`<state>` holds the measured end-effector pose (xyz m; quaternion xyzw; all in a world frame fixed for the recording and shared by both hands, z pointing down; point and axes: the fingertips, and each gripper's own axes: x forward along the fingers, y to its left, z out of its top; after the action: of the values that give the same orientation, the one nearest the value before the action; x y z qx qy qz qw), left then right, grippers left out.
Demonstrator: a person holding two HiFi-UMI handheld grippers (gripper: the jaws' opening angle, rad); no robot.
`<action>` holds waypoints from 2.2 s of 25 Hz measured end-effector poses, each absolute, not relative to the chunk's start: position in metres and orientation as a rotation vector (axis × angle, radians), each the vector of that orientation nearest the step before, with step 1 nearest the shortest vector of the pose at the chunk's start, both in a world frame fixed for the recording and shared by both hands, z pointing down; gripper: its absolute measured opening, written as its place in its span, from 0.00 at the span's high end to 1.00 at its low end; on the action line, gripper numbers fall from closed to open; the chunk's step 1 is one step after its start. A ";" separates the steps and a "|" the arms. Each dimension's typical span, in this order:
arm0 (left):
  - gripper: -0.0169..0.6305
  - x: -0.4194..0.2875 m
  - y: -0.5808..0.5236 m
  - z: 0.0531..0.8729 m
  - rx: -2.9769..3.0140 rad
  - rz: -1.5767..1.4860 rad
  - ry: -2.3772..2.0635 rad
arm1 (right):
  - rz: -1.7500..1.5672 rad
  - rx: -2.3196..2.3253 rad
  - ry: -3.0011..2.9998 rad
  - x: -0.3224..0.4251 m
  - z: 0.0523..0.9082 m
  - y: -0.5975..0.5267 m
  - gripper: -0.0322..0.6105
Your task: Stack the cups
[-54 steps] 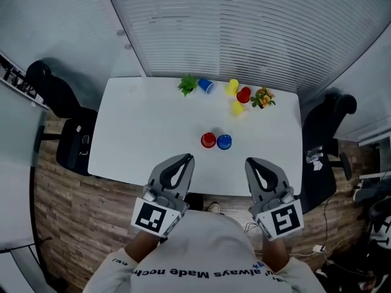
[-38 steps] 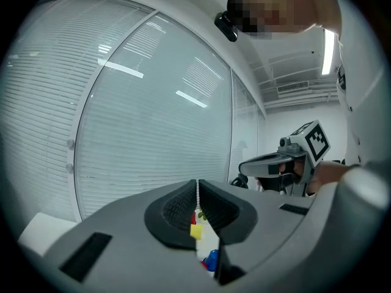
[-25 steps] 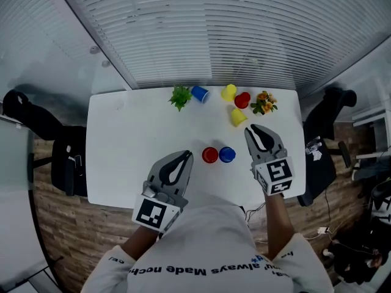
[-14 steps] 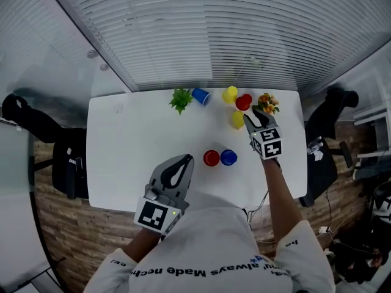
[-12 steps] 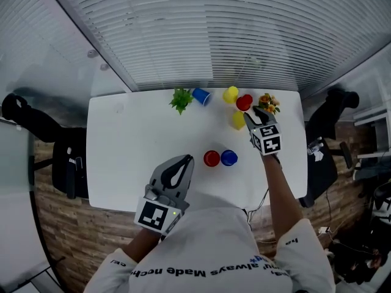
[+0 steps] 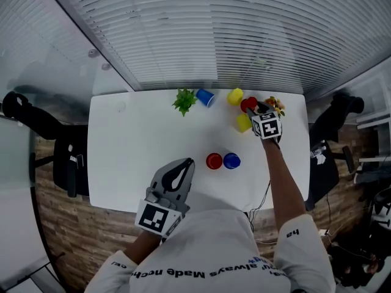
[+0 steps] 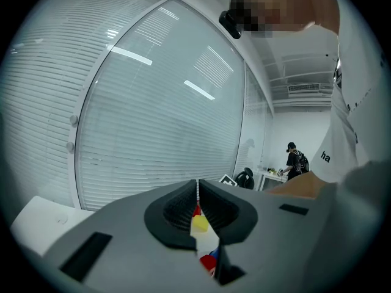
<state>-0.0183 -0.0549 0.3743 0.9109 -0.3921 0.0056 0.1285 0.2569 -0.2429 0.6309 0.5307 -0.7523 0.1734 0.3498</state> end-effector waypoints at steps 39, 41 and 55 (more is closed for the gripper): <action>0.93 -0.023 -0.044 0.368 2.647 -0.017 -1.140 | 0.441 1.257 -1.944 0.240 0.599 -0.226 0.59; 0.93 -0.024 -0.041 0.363 2.654 -0.025 -1.138 | 0.420 1.228 -1.974 0.226 0.585 -0.216 0.59; 0.93 -0.036 -0.024 0.368 2.658 -0.035 -1.150 | 0.269 0.906 -2.143 0.087 0.558 -0.138 0.59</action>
<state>-0.0361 -0.0240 0.3675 0.9108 -0.3941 -0.0121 0.1222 0.0867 -0.1383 0.5582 0.3564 -0.8429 0.1059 0.3890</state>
